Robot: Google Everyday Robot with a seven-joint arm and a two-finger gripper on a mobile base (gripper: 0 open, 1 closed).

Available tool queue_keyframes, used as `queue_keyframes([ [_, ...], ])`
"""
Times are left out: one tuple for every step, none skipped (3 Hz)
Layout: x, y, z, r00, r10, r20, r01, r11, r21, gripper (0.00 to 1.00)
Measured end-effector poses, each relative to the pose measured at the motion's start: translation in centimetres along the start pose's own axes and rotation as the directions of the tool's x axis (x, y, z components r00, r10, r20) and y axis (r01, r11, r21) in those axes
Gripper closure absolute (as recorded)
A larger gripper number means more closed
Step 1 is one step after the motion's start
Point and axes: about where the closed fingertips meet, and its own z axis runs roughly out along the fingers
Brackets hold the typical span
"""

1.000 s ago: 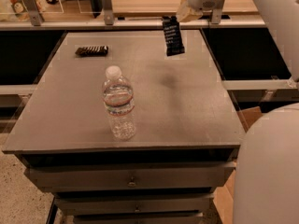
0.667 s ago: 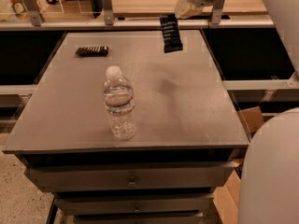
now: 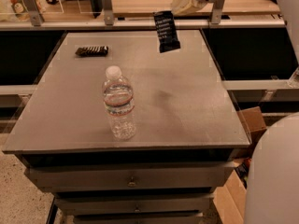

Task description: Pick rxbar blueberry

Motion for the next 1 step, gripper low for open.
queue_keyframes([
  [-0.72,0.37,-0.01,0.998,-0.042,0.049,0.043,0.9990,-0.015,1.00],
])
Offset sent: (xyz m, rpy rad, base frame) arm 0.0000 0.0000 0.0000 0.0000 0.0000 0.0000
